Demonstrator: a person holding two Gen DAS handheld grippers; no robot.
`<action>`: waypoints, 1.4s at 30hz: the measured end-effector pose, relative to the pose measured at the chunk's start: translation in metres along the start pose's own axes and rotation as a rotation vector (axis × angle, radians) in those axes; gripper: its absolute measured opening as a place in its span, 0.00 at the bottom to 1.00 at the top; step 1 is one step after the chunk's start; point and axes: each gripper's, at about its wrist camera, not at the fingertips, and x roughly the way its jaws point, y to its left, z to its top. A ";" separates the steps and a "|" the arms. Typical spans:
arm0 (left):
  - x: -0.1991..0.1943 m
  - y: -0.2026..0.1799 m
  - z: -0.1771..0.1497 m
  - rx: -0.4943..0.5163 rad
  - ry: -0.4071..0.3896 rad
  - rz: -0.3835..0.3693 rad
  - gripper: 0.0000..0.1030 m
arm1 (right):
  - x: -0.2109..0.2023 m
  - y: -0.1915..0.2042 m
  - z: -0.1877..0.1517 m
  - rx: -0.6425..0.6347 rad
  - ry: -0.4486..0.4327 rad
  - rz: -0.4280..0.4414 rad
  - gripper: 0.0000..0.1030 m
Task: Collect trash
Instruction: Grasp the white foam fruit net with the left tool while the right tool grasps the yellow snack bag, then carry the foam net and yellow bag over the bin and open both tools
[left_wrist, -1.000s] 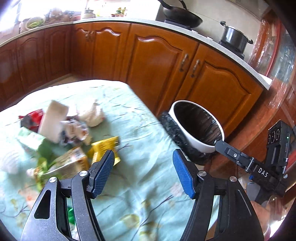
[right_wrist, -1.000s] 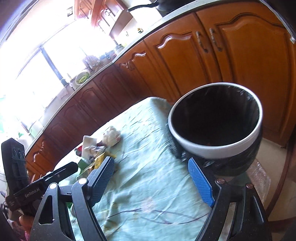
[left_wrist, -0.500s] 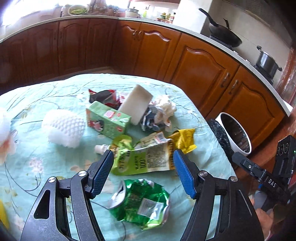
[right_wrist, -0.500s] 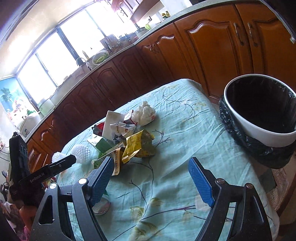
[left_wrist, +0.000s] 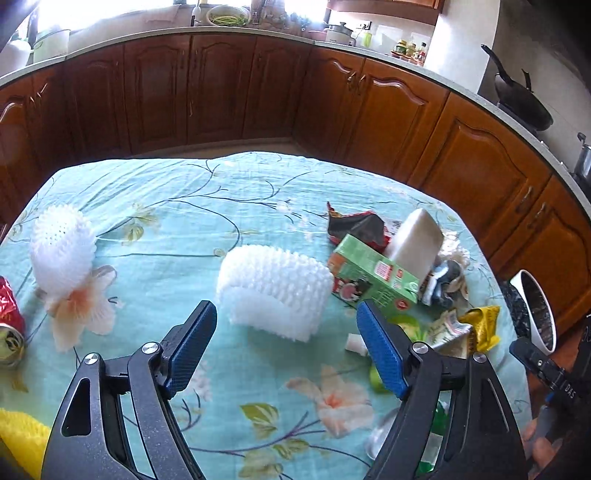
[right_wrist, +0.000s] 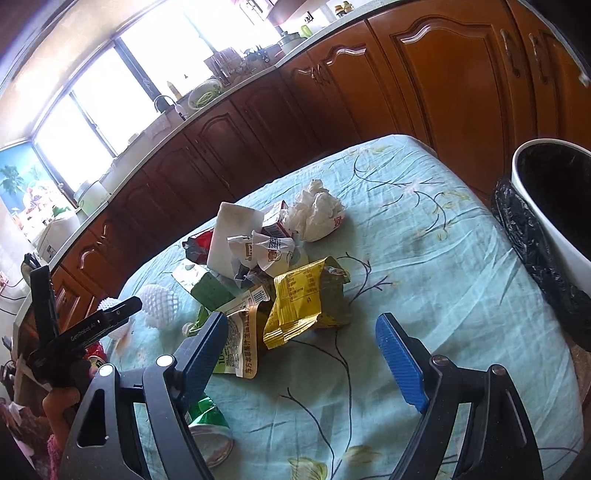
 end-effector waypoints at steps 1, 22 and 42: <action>0.007 0.002 0.003 0.009 0.005 0.004 0.78 | 0.004 0.001 0.001 -0.001 0.005 -0.001 0.81; 0.021 -0.013 0.003 0.057 0.022 -0.086 0.23 | -0.017 -0.001 0.002 -0.027 -0.022 0.014 0.27; -0.027 -0.160 -0.025 0.261 0.013 -0.355 0.23 | -0.105 -0.071 0.001 0.071 -0.151 -0.087 0.27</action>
